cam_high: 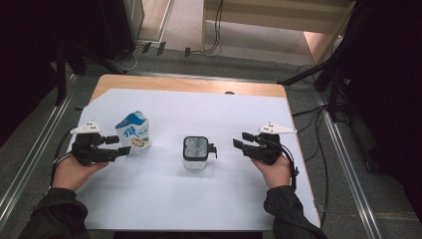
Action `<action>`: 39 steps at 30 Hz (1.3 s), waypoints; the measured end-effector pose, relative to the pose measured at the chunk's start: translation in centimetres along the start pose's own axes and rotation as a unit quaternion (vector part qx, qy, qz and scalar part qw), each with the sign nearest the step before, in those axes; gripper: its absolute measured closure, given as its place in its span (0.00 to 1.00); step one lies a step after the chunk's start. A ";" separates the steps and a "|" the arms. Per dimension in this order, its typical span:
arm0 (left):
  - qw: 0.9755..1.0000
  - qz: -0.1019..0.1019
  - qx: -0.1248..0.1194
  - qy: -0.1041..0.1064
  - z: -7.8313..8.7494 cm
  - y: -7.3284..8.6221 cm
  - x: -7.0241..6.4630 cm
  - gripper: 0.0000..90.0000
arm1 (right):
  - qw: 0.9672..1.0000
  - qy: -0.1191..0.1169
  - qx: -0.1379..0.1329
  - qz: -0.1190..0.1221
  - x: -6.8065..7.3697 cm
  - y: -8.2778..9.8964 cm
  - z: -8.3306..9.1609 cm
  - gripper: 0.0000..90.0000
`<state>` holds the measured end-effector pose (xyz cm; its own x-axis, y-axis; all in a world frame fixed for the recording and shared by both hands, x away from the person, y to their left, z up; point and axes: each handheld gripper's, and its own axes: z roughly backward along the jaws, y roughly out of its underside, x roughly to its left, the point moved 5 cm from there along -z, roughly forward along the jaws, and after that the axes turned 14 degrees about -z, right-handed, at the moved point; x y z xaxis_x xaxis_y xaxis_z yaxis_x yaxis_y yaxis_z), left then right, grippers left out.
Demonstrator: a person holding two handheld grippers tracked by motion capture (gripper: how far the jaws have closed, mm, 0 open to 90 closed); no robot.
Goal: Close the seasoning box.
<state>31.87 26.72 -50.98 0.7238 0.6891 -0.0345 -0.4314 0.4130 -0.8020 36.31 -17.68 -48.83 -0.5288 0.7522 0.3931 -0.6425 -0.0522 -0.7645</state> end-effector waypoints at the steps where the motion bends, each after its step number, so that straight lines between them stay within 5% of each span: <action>1: 1.000 0.000 0.000 -0.001 -0.1 0.0 0.0 0.37 | 1.000 0.003 -0.002 -0.001 -0.2 0.0 0.1 0.56; 19: 1.000 0.000 -0.008 0.005 -0.5 -0.2 0.3 0.37 | 0.998 0.046 -0.018 -0.039 -4.0 0.2 1.6 0.55; 39: 1.000 0.001 -0.009 0.007 -0.5 -0.2 0.3 0.37 | 0.998 0.046 -0.010 -0.034 -3.8 0.4 1.1 0.55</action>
<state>32.42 26.53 -51.09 0.7306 0.6813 -0.0449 -0.4231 0.4001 -0.8130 37.50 -21.28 -50.05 -0.4304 0.8108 0.3966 -0.6637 0.0136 -0.7479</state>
